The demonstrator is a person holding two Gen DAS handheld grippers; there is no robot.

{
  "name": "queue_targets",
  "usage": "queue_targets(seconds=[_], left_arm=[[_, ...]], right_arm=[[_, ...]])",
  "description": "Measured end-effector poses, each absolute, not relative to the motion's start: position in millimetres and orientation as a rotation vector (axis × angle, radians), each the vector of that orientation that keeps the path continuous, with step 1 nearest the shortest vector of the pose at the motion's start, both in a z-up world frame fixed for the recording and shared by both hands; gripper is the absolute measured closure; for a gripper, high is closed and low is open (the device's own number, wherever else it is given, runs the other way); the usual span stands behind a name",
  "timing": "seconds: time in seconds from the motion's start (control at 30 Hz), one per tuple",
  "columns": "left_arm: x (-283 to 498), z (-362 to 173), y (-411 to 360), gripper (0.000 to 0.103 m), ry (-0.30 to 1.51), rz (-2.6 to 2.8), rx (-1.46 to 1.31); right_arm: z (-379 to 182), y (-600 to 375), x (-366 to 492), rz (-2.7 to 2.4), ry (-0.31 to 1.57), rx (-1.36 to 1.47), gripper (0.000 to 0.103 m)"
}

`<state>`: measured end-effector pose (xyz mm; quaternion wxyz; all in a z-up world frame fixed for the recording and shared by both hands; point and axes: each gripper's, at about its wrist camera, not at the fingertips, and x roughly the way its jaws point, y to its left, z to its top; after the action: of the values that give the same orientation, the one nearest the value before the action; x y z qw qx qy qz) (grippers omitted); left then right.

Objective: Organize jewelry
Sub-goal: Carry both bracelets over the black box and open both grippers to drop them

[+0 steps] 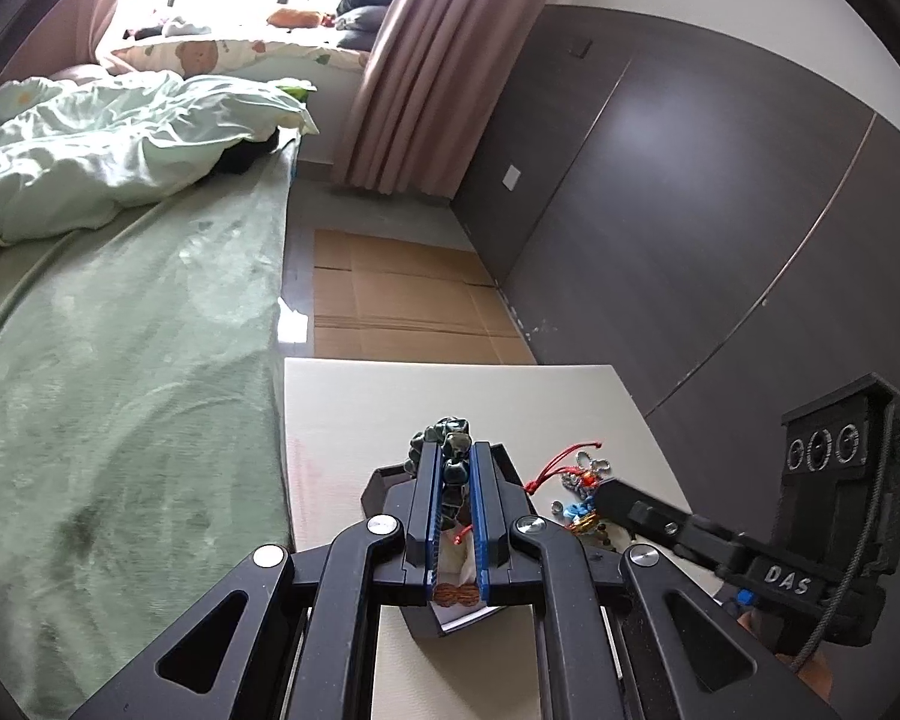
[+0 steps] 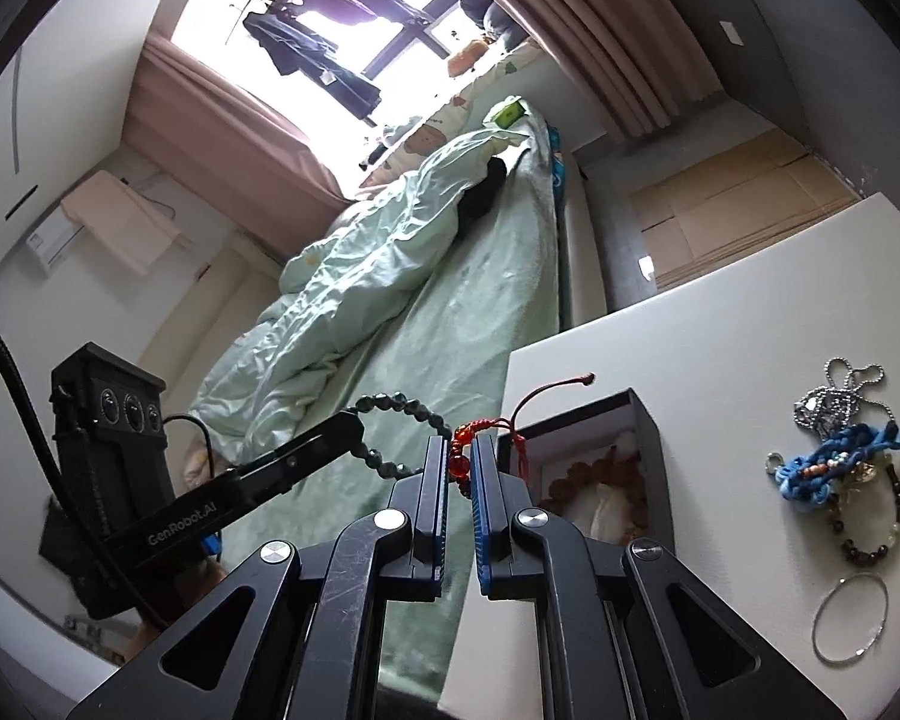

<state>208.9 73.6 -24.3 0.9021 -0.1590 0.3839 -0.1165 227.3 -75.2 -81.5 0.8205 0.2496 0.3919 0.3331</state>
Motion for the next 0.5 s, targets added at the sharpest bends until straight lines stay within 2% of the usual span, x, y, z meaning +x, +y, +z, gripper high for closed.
queue_targets(seconds=[0.1,0.27,0.33,0.4,0.47,0.5], left_arm=[[209.8,-25.0,71.9,0.094,0.799,-0.244,-0.329],[215.2,-29.8,68.0,0.094,0.815,-0.263,-0.331],[217.2,-32.2,65.7,0.094,0.825,-0.274,-0.331],[219.2,-34.8,62.3,0.094,0.835,-0.289,-0.329],[221.3,-38.3,56.5,0.094,0.849,-0.305,-0.324],[222.3,-40.2,53.8,0.094,0.857,-0.312,-0.322]], right_arm=[[-90.0,-66.7,235.3,0.711,0.873,0.515,0.094],[-136.2,-42.6,252.8,0.683,1.103,0.436,0.092],[-140.4,-45.8,254.4,0.654,1.127,0.427,0.080],[-128.6,-52.4,251.7,0.649,1.074,0.404,0.061],[-118.9,-62.5,249.5,0.640,1.032,0.404,0.046],[-115.4,-68.9,248.2,0.635,1.017,0.412,0.044]])
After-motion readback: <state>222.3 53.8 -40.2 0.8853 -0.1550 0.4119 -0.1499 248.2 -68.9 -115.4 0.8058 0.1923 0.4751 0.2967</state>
